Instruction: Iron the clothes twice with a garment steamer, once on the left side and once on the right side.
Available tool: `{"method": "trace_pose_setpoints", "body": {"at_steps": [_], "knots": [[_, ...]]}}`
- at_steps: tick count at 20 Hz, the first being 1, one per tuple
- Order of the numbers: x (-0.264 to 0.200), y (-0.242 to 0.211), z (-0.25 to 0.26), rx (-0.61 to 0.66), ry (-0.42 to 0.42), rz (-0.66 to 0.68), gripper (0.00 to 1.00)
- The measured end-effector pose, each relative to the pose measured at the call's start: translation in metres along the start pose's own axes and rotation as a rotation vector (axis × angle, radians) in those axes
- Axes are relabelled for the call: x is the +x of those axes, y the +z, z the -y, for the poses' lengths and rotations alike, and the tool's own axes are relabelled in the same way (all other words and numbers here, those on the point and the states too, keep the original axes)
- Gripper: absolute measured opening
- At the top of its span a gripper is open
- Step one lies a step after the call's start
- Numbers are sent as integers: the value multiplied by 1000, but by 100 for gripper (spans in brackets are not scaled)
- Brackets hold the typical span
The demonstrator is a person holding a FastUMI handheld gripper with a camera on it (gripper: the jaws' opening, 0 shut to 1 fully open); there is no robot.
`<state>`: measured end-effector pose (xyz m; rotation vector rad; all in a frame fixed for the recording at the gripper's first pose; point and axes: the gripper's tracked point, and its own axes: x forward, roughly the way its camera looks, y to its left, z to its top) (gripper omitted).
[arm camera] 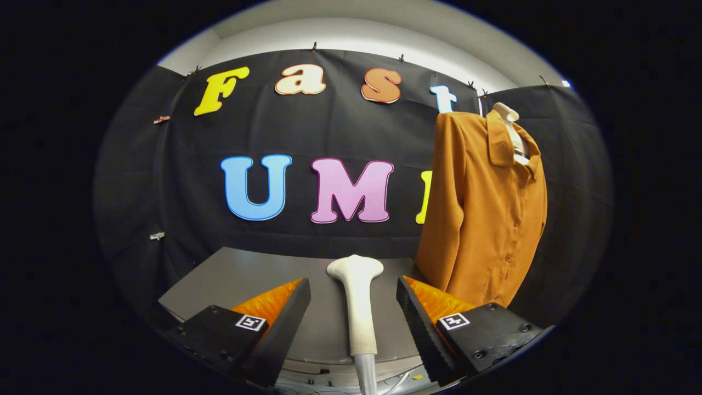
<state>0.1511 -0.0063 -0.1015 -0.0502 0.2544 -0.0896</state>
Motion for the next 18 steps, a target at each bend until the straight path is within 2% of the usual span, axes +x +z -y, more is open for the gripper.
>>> {"method": "trace_pose_setpoints", "body": {"at_steps": [8,16,18], "knots": [[77,-56,6,-26,18,-224,99],[106,-82,4,-41,19,-351,98],[109,-89,2,-57,22,-386,91]]}}
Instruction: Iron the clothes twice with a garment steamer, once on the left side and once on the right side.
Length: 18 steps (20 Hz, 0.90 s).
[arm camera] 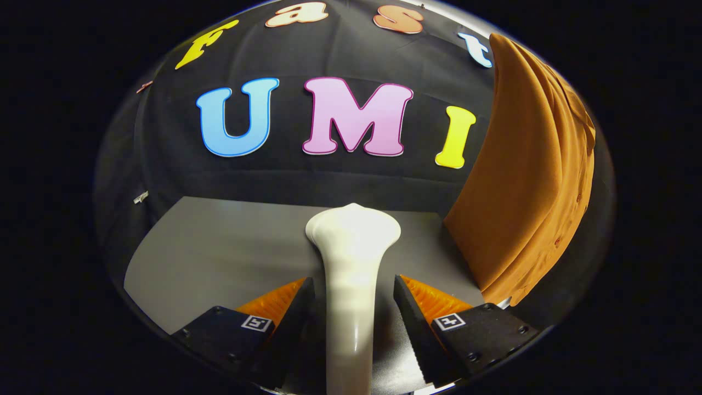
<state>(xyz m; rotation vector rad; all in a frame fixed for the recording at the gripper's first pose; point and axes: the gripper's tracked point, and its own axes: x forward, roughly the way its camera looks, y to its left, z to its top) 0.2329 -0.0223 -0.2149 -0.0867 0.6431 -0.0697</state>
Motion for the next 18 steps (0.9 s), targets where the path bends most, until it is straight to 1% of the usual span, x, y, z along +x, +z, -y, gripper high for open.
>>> {"method": "trace_pose_setpoints", "body": {"at_steps": [2,3,4,6,7,9,12,14,18], "knots": [[0,-2,2,-12,0,-13,79],[1,-4,2,-14,-9,-21,64],[-5,-2,1,-13,-1,-29,59],[5,-6,2,-4,7,-38,49],[2,-7,-1,-2,16,-42,45],[3,-6,-2,7,30,-35,44],[-5,2,-3,-9,35,-6,39],[-19,9,-6,-13,41,28,39],[-43,22,-3,-15,25,97,38]]}}
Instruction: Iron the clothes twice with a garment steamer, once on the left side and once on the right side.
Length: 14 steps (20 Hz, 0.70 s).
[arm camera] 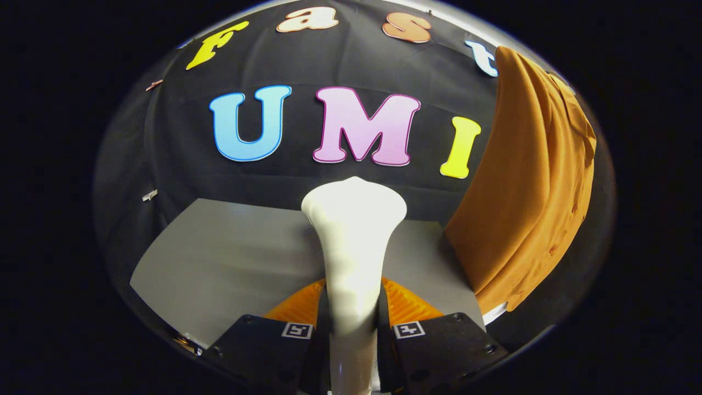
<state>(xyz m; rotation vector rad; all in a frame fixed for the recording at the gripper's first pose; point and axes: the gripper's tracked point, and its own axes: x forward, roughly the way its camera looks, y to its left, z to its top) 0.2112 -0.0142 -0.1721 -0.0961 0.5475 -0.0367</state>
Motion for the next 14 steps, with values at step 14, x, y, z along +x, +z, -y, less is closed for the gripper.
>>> {"method": "trace_pose_setpoints", "body": {"at_steps": [14], "knots": [[-115,2,2,82,-62,173,38]]}}
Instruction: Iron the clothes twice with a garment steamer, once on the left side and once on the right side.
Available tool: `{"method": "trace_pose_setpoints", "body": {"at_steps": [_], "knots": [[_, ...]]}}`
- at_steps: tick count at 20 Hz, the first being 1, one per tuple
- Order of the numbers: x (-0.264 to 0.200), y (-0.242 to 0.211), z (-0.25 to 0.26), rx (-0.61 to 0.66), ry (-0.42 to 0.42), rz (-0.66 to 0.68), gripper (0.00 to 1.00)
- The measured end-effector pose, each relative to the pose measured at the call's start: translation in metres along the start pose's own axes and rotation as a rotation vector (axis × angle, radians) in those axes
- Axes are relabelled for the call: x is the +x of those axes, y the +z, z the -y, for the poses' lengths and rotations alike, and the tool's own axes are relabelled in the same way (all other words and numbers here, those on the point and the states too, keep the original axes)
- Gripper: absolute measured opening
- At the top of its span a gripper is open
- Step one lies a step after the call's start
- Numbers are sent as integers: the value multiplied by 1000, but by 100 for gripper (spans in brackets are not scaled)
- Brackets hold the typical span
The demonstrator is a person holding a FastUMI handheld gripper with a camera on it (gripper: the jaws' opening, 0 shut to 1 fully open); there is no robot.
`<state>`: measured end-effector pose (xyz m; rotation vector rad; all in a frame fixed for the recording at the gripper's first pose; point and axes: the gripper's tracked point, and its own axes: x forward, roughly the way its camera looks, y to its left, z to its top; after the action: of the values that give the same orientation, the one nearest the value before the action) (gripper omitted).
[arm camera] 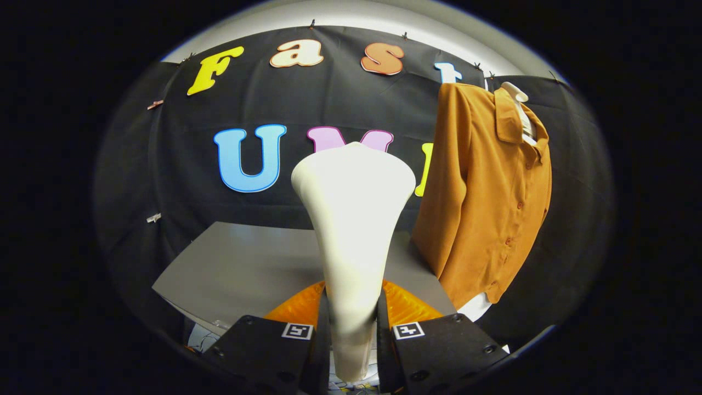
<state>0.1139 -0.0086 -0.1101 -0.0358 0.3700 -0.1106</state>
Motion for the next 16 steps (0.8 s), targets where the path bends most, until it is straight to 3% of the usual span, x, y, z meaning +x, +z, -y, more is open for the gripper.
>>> {"method": "trace_pose_setpoints", "body": {"at_steps": [7,11,16], "knots": [[-69,6,16,51,-67,106,38],[-90,9,56,62,-141,142,38],[-88,21,121,92,-176,178,38]]}}
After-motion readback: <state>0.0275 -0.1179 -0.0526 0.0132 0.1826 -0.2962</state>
